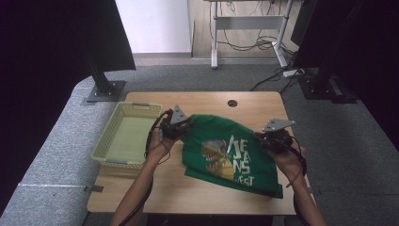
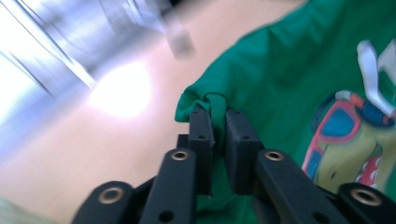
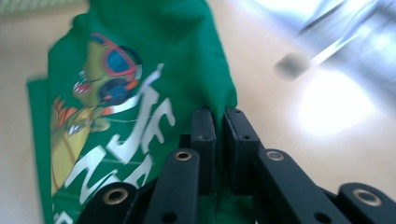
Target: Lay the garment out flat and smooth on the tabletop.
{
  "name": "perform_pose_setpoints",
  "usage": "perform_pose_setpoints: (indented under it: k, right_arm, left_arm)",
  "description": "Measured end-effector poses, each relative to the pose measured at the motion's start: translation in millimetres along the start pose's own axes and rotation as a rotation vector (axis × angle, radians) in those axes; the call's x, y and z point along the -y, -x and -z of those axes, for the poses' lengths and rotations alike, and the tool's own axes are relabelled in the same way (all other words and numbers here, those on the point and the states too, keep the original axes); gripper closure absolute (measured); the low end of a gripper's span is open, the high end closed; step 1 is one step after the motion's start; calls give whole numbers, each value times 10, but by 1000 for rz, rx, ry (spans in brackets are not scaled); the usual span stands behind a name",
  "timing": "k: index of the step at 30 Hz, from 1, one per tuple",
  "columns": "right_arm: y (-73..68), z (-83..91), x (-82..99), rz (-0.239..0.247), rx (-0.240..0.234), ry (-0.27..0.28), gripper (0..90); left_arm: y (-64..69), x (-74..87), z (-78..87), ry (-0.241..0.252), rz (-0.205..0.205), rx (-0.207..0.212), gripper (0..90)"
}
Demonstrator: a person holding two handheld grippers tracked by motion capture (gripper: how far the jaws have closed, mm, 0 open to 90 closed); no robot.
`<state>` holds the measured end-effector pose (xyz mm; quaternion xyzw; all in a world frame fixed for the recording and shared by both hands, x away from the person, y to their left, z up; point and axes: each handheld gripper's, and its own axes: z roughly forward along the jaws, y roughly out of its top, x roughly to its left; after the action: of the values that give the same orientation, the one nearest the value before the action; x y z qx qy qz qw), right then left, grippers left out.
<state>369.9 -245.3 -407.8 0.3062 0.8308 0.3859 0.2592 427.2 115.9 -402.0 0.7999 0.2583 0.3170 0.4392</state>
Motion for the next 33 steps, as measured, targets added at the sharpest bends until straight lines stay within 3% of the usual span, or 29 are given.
perform_pose_setpoints:
  k: [1, 2, 3, 4, 5, 6, 7, 8, 9, 10, 11, 12, 13, 14, 15, 23, 25, 26, 27, 33]
  right_arm:
    - [0, 0, 0, 0, 0, 0, 786]
    - [5, 14, -19, 4, 32, 30, 706]
    - [23, -32, -9, -3, 37, 19, 617]
    - [23, -32, -9, -3, 37, 19, 617]
    - [52, -130, 31, -18, 20, -35, 617]
    - [52, -130, 31, -18, 20, -35, 540]
    - [52, -130, 31, -18, 20, -35, 540]
    - [118, -417, 296, -57, 11, -154, 540]
    - [118, -417, 296, -57, 11, -154, 474]
    - [118, -417, 296, -57, 11, -154, 474]
    - [218, -558, 551, -135, -21, -207, 474]
    - [218, -558, 551, -135, -21, -207, 437]
    - [218, -558, 551, -135, -21, -207, 437]
    - [309, -599, 676, -191, -28, -227, 437]
    - [345, -624, 728, -207, -40, -234, 398]
    - [289, -743, 858, -198, -76, -278, 358]
    - [230, -834, 985, -207, -106, -316, 320]
    - [230, -834, 985, -207, -106, -316, 320]
    - [212, -874, 1061, -205, -108, -343, 301]
    - [227, -846, 1085, -204, -93, -343, 301]
  left_arm:
    - [0, 0, 0, 0, 0, 0, 560]
    - [-27, 0, -70, -45, 12, -21, 560]
    - [-56, 41, -171, -124, 23, -36, 454]
    - [-56, 41, -171, -124, 23, -36, 426]
    - [-56, 41, -171, -124, 23, -36, 426]
    - [-63, 313, -390, -257, 58, -26, 426]
    - [-63, 313, -390, -257, 58, -26, 378]
    - [-63, 313, -390, -257, 58, -26, 378]
    - [-3, 578, -483, -319, 77, 27, 378]
    - [-3, 578, -483, -319, 77, 27, 364]
    - [-3, 578, -483, -319, 77, 27, 364]
    - [52, 727, -565, -381, 66, 60, 364]
    - [52, 727, -565, -381, 66, 60, 359]
    - [52, 727, -565, -381, 66, 60, 359]
    - [108, 830, -674, -422, 78, 97, 355]
    - [192, 973, -752, -475, 87, 130, 338]
    - [217, 1033, -749, -499, 93, 139, 338]
    - [217, 1033, -749, -499, 93, 139, 340]
    - [205, 1066, -714, -505, 122, 157, 341]
    - [172, 1099, -659, -526, 127, 167, 338]
